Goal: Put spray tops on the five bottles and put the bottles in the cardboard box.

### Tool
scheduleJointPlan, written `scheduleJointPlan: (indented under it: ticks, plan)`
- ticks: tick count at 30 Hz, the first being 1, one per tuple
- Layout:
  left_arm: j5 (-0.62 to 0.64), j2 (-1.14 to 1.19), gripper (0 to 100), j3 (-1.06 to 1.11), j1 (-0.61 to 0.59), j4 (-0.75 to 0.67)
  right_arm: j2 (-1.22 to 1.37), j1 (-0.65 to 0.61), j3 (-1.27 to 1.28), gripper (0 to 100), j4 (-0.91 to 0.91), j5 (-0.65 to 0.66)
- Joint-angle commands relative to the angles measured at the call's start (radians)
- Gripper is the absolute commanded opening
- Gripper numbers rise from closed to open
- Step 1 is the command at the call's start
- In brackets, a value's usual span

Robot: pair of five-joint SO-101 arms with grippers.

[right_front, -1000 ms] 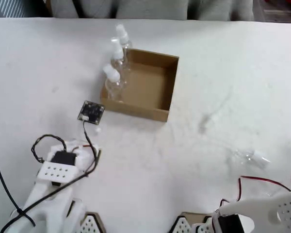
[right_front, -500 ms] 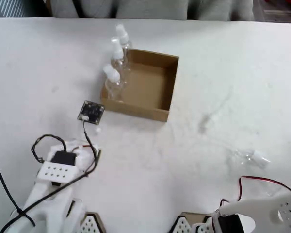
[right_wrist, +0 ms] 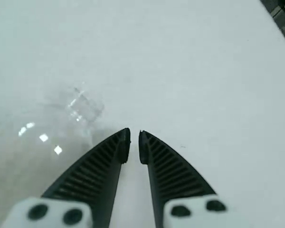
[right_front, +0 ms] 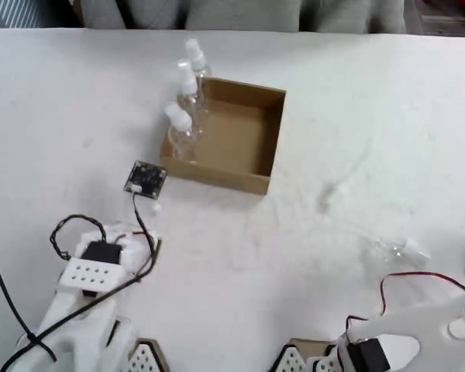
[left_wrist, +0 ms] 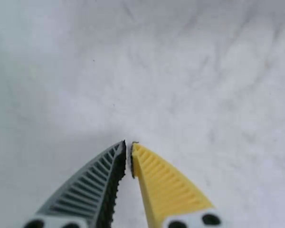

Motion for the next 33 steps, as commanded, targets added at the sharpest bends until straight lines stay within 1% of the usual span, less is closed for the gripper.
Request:
scheduleJointPlan:
  ticks: [1, 5, 9, 12, 14, 15, 20, 24, 28, 33]
  plan:
    - [-0.012, -0.031, 3, -0.02, -0.008, -0.021, 0.012, -0.03, -0.284, 2.1, 0.193, -0.081]
    - [-0.012, -0.031, 3, -0.02, -0.008, -0.021, 0.048, -0.071, -0.509, 2.2, 0.406, -0.124]
    - [-0.012, -0.031, 3, -0.02, -0.008, -0.021, 0.05, -0.096, -0.672, 2.6, 0.645, -0.152]
    - [-0.012, -0.031, 3, -0.02, -0.008, -0.021, 0.053, -0.093, -0.764, 10.9, 0.817, -0.17]
    - [-0.012, -0.031, 3, -0.02, -0.008, -0.021, 0.054, -0.082, -0.772, 17.6, 0.831, -0.18]
    - [-0.012, -0.031, 3, -0.02, -0.008, -0.021, 0.056, -0.071, -0.764, 19.2, 0.829, -0.187]
    - [-0.012, -0.031, 3, -0.02, -0.007, -0.021, 0.05, -0.061, -0.637, 18.1, 0.831, -0.218]
    - [-0.014, -0.031, 3, -0.02, -0.007, -0.021, 0.05, -0.064, -0.557, 22.4, 0.831, -0.279]
    - [-0.014, -0.031, 3, -0.02, -0.008, -0.021, 0.059, -0.065, -0.539, 27.7, 0.829, -0.325]
    - [-0.014, -0.031, 3, -0.02, -0.008, -0.021, 0.101, -0.102, -0.549, 28.5, 0.816, -0.342]
